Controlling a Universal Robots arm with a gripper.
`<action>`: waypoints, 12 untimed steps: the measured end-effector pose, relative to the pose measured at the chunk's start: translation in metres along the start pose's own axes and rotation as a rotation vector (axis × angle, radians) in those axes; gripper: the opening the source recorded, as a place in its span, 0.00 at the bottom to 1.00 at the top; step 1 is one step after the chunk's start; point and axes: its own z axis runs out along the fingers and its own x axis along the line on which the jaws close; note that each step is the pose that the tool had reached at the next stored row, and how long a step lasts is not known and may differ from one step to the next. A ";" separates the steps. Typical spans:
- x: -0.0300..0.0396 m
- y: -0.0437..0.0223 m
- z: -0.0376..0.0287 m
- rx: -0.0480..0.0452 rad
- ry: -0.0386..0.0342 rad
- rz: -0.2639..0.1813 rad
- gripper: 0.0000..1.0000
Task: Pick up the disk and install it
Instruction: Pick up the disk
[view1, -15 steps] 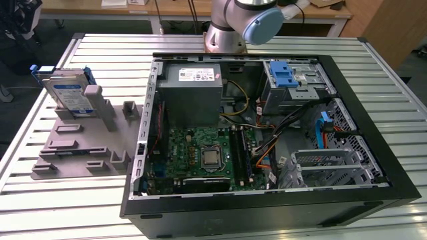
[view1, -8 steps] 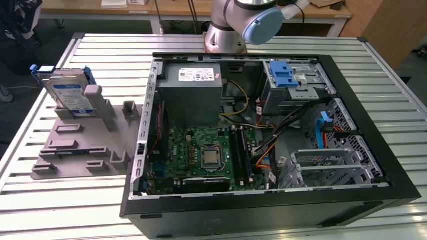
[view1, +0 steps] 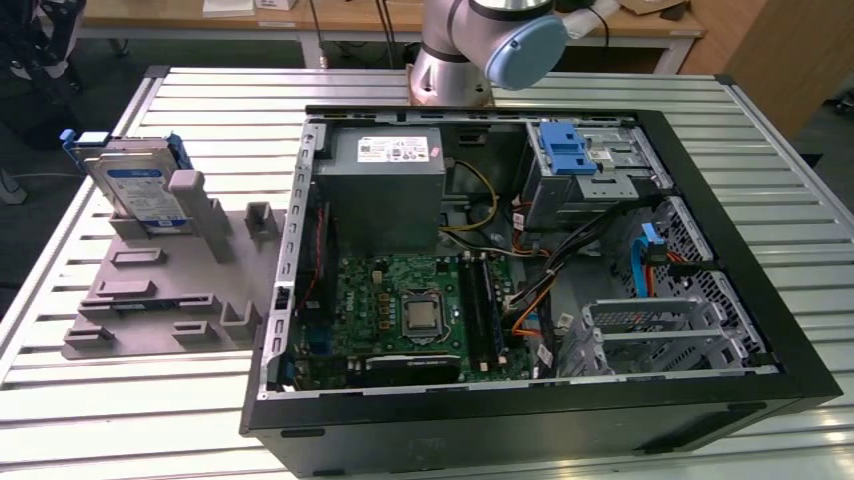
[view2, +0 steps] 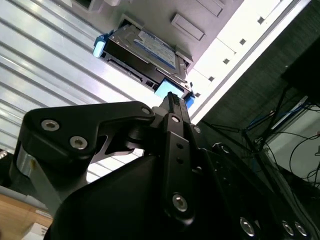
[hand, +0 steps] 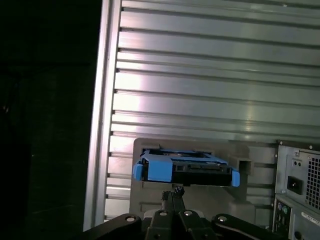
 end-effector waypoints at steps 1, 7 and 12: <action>0.0000 0.0000 0.0000 0.0000 0.0002 -0.005 0.11; 0.0000 0.0000 0.0000 -0.0002 0.0002 -0.008 0.11; 0.0000 0.0000 0.0000 -0.0003 0.0004 -0.012 0.11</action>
